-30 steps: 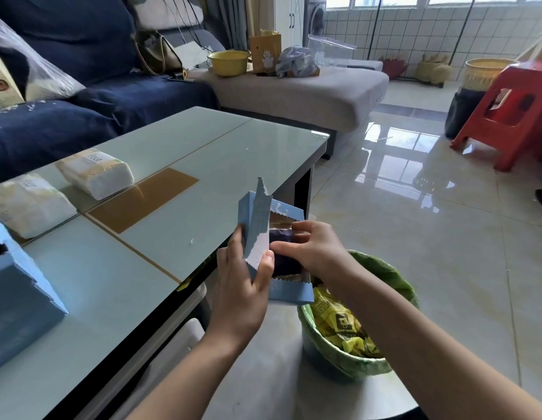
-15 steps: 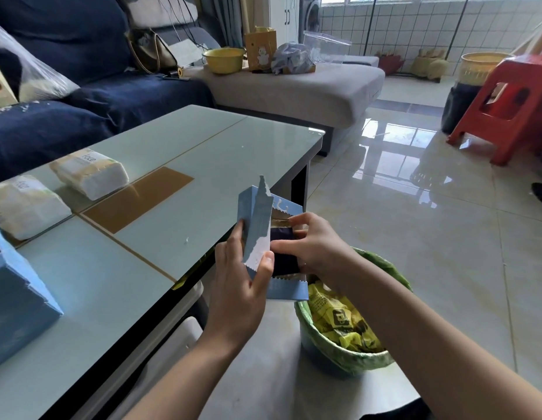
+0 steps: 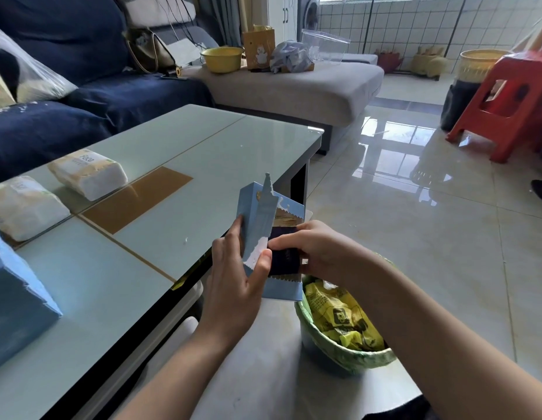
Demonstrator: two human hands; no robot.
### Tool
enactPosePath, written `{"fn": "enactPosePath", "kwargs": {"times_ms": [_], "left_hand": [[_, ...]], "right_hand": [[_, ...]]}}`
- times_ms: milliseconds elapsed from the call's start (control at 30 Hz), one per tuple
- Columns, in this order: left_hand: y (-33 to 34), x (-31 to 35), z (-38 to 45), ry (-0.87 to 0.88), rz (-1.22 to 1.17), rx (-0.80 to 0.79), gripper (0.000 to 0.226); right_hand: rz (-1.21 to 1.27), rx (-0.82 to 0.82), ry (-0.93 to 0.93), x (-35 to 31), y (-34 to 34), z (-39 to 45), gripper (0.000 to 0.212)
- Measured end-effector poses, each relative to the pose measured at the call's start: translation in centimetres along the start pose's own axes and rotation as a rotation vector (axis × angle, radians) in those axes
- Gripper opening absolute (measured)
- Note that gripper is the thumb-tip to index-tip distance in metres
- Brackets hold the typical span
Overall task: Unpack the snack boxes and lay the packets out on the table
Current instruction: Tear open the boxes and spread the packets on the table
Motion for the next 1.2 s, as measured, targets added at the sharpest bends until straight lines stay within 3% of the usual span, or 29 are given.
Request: {"fn": "enactPosePath", "kwargs": {"times_ms": [267, 400, 467, 667, 800, 967, 1200], "left_hand": [[0.2, 0.1, 0.1, 0.021, 0.002, -0.009, 0.070], [0.0, 0.4, 0.2, 0.060, 0.042, -0.002, 0.071], [-0.2, 0.4, 0.4, 0.046, -0.009, -0.009, 0.068], [0.0, 0.1, 1.1, -0.032, -0.120, -0.048, 0.065], [0.4, -1.1, 1.5, -0.087, -0.221, -0.003, 0.028], [1.4, -1.9, 1.5, -0.171, -0.292, -0.022, 0.059], [2.2, -0.8, 1.4, -0.278, -0.367, -0.122, 0.043]], "right_hand": [[-0.129, 0.000, -0.063, -0.1, -0.2, 0.0, 0.031], [-0.106, -0.063, -0.052, 0.2, -0.1, -0.3, 0.023], [-0.087, -0.053, -0.058, 0.1, -0.1, -0.3, 0.029], [-0.066, 0.033, -0.126, -0.6, -0.1, 0.1, 0.039], [-0.105, 0.167, -0.210, -1.4, -1.3, 0.1, 0.040], [0.013, 0.261, -0.257, -2.1, -2.9, -0.4, 0.038], [0.175, 0.302, -0.250, -2.6, -5.8, -1.0, 0.036]]}}
Point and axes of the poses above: each hand's wrist, its own z-axis towards the middle knuckle, its own y-axis out of the palm, x = y × z, the point moved 7 cm from there along z, towards the middle knuckle, and after that the axes turned 12 degrees about z, right-handed, at the moved point
